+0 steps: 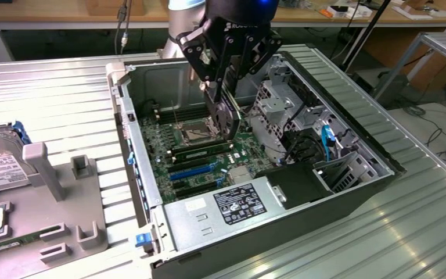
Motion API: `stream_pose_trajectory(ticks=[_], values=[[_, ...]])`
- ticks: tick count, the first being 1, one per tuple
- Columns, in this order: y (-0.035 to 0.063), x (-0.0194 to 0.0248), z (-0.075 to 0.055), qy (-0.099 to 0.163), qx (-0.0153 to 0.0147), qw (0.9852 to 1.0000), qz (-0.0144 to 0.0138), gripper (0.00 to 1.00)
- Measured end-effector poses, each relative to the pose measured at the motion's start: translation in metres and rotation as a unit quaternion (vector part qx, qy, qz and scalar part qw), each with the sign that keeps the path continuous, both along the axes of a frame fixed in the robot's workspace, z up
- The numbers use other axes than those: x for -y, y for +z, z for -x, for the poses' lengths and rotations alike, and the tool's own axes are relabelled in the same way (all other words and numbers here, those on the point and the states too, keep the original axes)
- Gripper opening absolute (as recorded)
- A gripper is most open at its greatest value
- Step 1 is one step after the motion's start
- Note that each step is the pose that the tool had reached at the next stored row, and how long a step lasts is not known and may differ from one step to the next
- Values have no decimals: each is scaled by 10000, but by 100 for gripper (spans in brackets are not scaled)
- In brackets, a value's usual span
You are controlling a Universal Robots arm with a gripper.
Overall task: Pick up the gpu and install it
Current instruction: 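Insert the gpu into the slot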
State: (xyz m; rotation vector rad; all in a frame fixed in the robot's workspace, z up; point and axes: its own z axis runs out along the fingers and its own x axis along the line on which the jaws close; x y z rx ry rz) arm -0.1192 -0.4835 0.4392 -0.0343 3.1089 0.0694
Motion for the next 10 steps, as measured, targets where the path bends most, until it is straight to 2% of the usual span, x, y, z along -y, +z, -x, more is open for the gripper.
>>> stream_pose_trajectory(ticks=[5, 10], values=[[0, 0, 0, 65, 0, 10000, 0, 27], [0, 0, 0, 239, 0, 9997, 0, 27]])
